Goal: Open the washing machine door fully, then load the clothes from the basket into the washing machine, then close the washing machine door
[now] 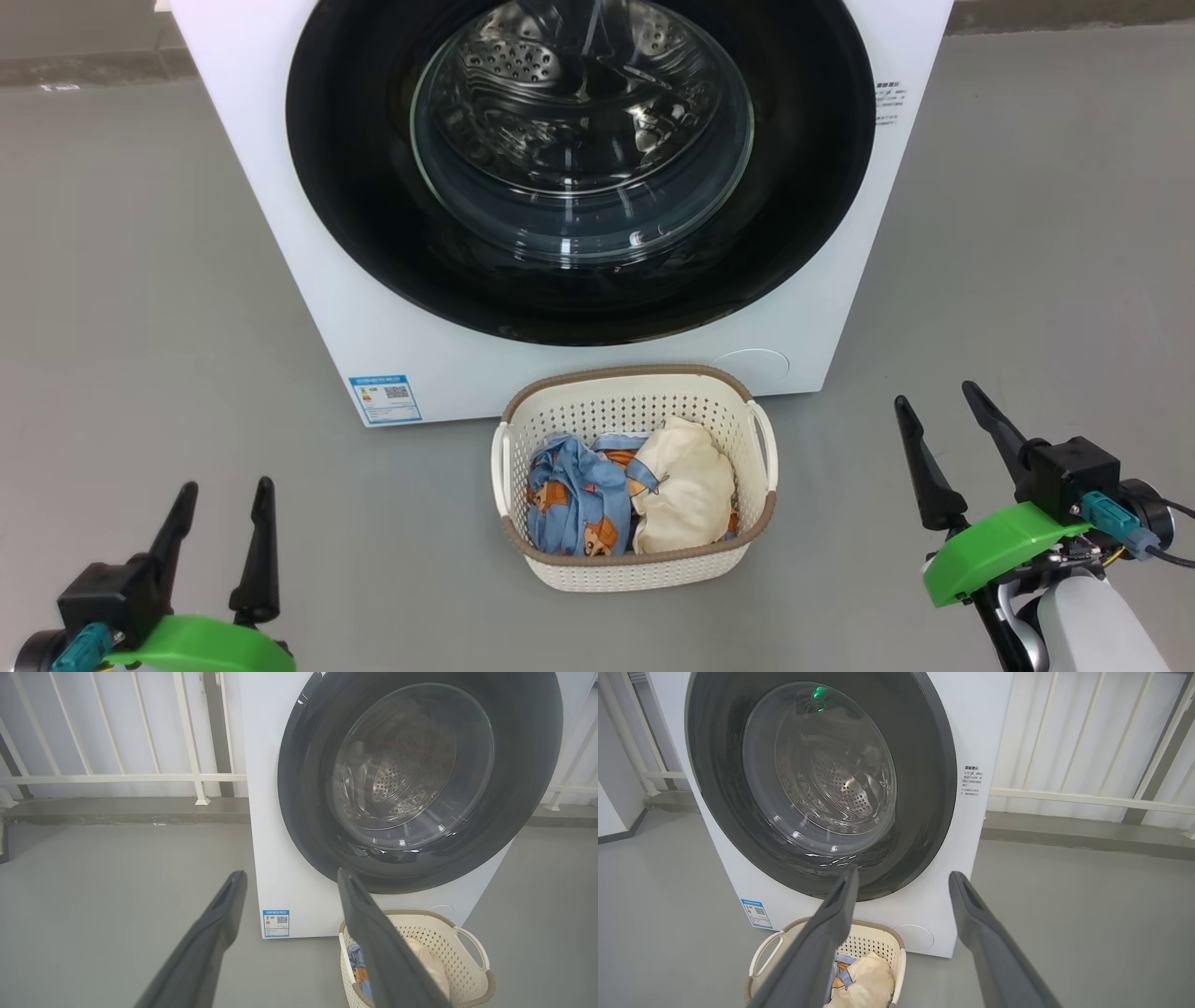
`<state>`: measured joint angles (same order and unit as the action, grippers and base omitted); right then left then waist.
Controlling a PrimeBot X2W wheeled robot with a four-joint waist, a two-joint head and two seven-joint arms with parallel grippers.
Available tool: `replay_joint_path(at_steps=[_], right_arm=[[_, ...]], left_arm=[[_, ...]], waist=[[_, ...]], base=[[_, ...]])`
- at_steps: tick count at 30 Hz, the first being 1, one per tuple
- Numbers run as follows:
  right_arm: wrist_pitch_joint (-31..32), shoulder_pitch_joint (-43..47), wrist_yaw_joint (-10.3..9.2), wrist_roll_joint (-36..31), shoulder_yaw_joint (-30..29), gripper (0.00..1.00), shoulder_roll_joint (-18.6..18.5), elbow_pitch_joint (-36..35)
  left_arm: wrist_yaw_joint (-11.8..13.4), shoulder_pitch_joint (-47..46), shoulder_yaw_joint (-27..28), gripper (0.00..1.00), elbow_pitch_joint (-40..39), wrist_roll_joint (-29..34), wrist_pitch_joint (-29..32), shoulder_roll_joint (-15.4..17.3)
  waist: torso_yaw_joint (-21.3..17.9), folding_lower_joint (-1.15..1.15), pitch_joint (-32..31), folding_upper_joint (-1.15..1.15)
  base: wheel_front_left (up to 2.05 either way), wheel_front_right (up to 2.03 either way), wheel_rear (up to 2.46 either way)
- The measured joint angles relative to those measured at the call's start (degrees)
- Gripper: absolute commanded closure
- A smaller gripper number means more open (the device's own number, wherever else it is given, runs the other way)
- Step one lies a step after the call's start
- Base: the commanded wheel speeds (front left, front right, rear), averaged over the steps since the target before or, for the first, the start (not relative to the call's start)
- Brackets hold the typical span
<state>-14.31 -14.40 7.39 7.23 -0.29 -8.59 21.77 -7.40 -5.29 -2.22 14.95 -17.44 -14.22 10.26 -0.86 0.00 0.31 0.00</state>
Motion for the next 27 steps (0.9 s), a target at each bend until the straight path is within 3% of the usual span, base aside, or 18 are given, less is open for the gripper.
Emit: replay_joint_path(at_steps=[27], right_arm=[[0.0, 0.0, 0.0, 0.1, -0.3, 0.0, 0.0, -0.5]], left_arm=[[0.0, -0.7, 0.1, 0.0, 1.5, -2.7, 0.0, -0.2]], waist=[[-0.1, 0.0, 0.0, 0.0]], base=[[0.0, 0.0, 0.0]])
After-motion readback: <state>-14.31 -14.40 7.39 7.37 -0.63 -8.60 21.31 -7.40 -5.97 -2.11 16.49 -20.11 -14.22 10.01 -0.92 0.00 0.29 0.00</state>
